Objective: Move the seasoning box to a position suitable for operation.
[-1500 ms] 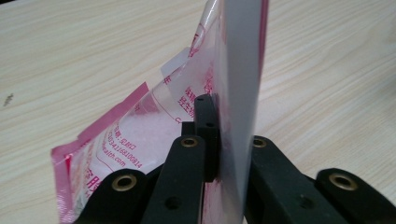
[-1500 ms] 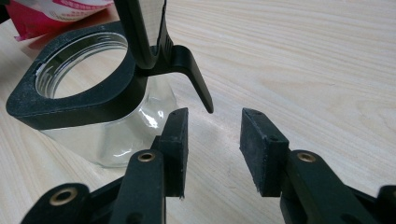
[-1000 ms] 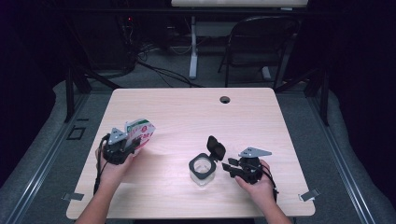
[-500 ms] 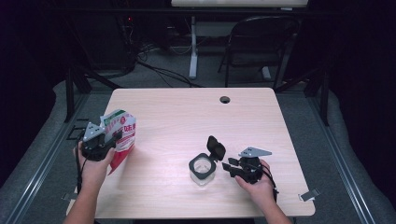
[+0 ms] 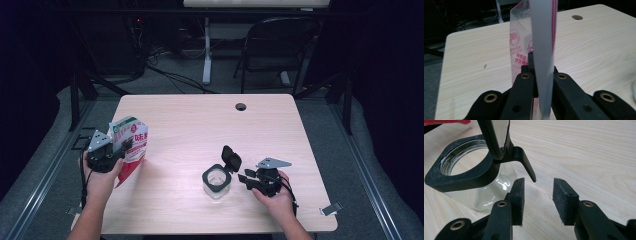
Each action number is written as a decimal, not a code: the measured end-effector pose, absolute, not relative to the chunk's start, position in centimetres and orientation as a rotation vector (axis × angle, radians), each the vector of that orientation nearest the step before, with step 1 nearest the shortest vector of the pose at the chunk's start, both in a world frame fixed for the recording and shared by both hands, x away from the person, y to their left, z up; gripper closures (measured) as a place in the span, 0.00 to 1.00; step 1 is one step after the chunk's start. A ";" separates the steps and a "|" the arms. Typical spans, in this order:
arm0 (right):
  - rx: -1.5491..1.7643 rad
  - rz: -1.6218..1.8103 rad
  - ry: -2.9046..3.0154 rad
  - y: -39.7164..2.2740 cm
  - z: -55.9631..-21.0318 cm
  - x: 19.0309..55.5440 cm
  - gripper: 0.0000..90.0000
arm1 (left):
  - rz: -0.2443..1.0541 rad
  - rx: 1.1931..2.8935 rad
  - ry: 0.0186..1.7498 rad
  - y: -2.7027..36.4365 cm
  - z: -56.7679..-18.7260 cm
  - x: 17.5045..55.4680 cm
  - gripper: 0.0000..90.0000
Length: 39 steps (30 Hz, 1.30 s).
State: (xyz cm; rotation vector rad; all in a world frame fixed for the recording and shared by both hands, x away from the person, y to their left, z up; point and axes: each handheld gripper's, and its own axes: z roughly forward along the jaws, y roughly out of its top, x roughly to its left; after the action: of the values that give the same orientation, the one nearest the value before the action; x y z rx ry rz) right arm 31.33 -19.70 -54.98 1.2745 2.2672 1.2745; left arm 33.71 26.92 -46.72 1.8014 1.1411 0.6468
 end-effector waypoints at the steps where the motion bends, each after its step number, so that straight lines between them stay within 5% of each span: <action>1: 1.274 1.273 2.267 -19.7 -55.0 31.3 0.69 | 0.642 1.802 1.131 26.7 -46.6 33.6 1.00; 23: 1.272 1.268 2.266 -19.7 -55.0 31.3 0.69 | 0.451 1.963 0.774 17.5 -46.2 31.0 1.00; 39: 1.257 1.298 2.300 -19.9 -54.5 31.2 0.66 | 0.398 2.000 0.736 16.3 -47.5 31.0 1.00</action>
State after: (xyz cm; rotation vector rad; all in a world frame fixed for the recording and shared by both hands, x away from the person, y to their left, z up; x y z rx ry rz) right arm 31.23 -19.91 -54.46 1.2572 2.3005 1.2978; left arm 30.99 16.27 -47.50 1.9996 0.7363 0.3982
